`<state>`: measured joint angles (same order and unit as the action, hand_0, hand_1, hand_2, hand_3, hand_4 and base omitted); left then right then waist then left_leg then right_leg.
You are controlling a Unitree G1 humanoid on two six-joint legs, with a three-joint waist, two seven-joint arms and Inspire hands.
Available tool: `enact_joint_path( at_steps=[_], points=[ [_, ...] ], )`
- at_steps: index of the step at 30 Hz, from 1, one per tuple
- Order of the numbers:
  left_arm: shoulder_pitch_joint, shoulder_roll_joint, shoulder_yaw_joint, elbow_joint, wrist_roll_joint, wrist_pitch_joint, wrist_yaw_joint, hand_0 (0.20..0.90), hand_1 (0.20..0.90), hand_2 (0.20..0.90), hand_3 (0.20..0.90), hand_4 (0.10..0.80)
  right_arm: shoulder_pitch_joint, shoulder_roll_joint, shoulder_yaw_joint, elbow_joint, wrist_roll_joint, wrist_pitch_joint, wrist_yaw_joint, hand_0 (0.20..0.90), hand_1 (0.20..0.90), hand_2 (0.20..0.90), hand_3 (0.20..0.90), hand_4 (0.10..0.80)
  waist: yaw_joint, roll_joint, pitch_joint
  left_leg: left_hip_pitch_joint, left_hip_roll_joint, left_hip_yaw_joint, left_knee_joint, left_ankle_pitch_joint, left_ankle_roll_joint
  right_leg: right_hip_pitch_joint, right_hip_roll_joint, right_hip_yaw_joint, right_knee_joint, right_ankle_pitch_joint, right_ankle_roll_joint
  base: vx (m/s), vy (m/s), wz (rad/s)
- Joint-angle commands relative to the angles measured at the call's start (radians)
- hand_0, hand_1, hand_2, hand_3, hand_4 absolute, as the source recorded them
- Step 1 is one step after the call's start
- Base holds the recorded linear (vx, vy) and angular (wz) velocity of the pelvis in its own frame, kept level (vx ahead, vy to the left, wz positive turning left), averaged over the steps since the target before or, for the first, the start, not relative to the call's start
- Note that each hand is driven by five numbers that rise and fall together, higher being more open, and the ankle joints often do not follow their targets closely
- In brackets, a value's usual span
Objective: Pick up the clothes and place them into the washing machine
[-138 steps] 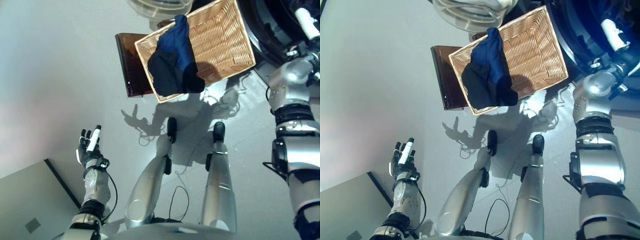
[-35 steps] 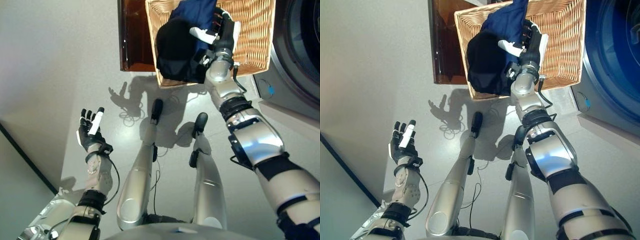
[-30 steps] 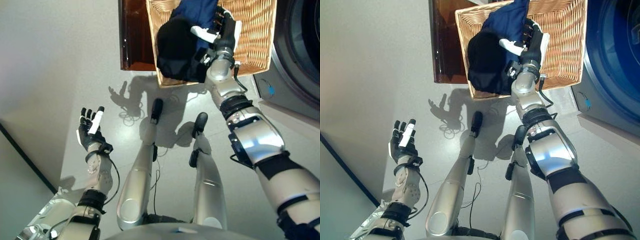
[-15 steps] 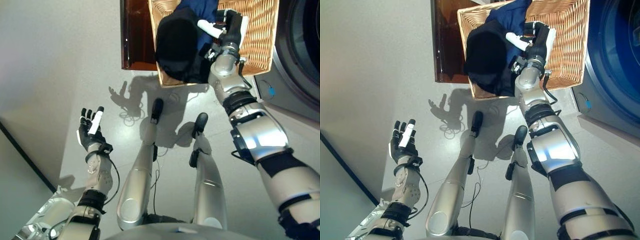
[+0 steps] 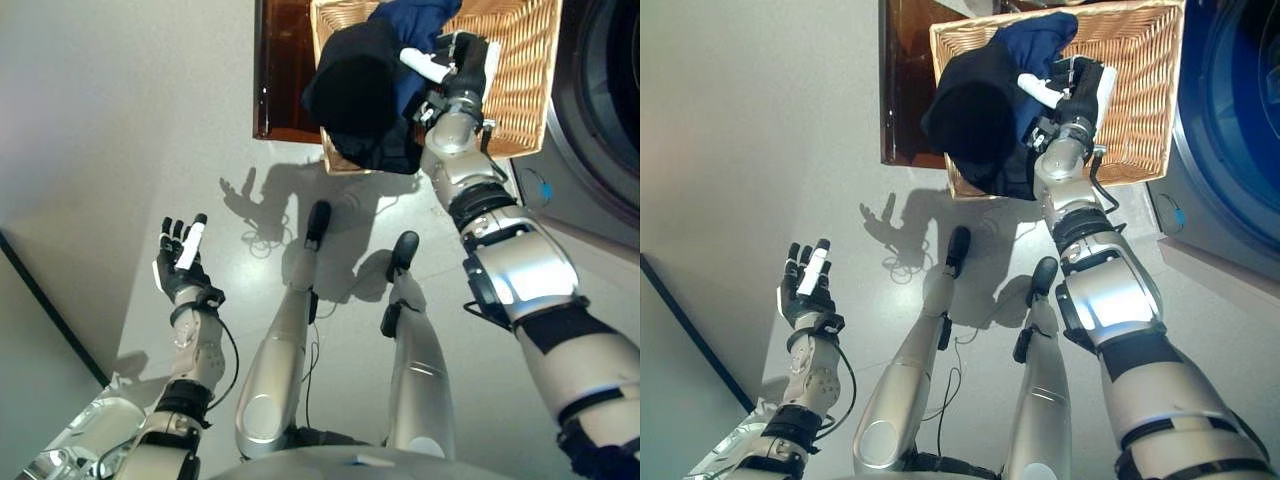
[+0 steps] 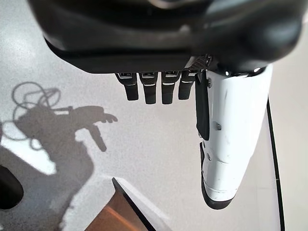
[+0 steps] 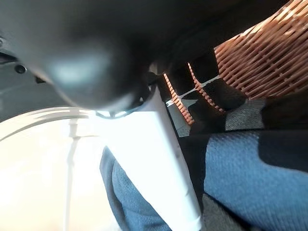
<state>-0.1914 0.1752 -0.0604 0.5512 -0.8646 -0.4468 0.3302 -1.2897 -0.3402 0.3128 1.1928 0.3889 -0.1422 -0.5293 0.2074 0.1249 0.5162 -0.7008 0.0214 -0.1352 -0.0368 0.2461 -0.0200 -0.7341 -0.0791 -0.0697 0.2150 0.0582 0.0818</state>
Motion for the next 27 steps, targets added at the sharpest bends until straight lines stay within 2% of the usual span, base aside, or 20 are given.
enact_joint_path(
  at_steps=[1,7,19,27],
  points=[
    [0.027,0.078,0.023,0.003,-0.01,-0.089,0.015,0.9,0.9,0.9,0.9,0.8,-0.031,-0.01,0.006,-0.125,0.012,-0.078,-0.027,0.2,0.2,0.2,0.2,0.3,0.011,0.005,0.004,0.074,-0.049,0.04,-0.05,-0.048,-0.051,0.068,-0.002,0.055,0.026,-0.082,0.013,0.015,-0.01,-0.03],
    [0.032,0.065,0.026,0.051,-0.017,-0.08,0.007,0.9,0.9,0.9,0.9,0.8,0.037,-0.037,-0.02,-0.207,0.021,-0.098,-0.03,0.2,0.2,0.2,0.2,0.3,-0.006,-0.007,-0.019,0.104,-0.046,0.048,-0.05,-0.056,-0.051,0.097,-0.001,0.06,0.018,-0.083,0.012,0.0,0.0,0.0],
    [0.039,0.045,0.035,0.088,-0.025,-0.074,0.0,0.9,0.9,0.9,0.9,0.8,0.212,-0.034,-0.102,-0.348,0.092,-0.163,-0.029,0.2,0.2,0.2,0.2,0.3,-0.029,-0.016,-0.054,0.153,-0.046,0.06,-0.05,-0.071,-0.047,0.147,0.001,0.066,0.005,-0.083,0.011,0.002,-0.001,-0.01],
    [0.05,0.026,0.029,0.115,-0.042,-0.06,-0.017,0.9,0.9,0.9,0.9,0.8,0.338,0.019,-0.183,-0.436,0.357,-0.259,0.071,0.2,0.2,0.2,0.2,0.3,-0.041,-0.014,-0.078,0.191,-0.045,0.069,-0.05,-0.083,-0.043,0.183,-0.002,0.078,-0.009,-0.083,0.011,0.014,-0.002,-0.06]
  ],
)
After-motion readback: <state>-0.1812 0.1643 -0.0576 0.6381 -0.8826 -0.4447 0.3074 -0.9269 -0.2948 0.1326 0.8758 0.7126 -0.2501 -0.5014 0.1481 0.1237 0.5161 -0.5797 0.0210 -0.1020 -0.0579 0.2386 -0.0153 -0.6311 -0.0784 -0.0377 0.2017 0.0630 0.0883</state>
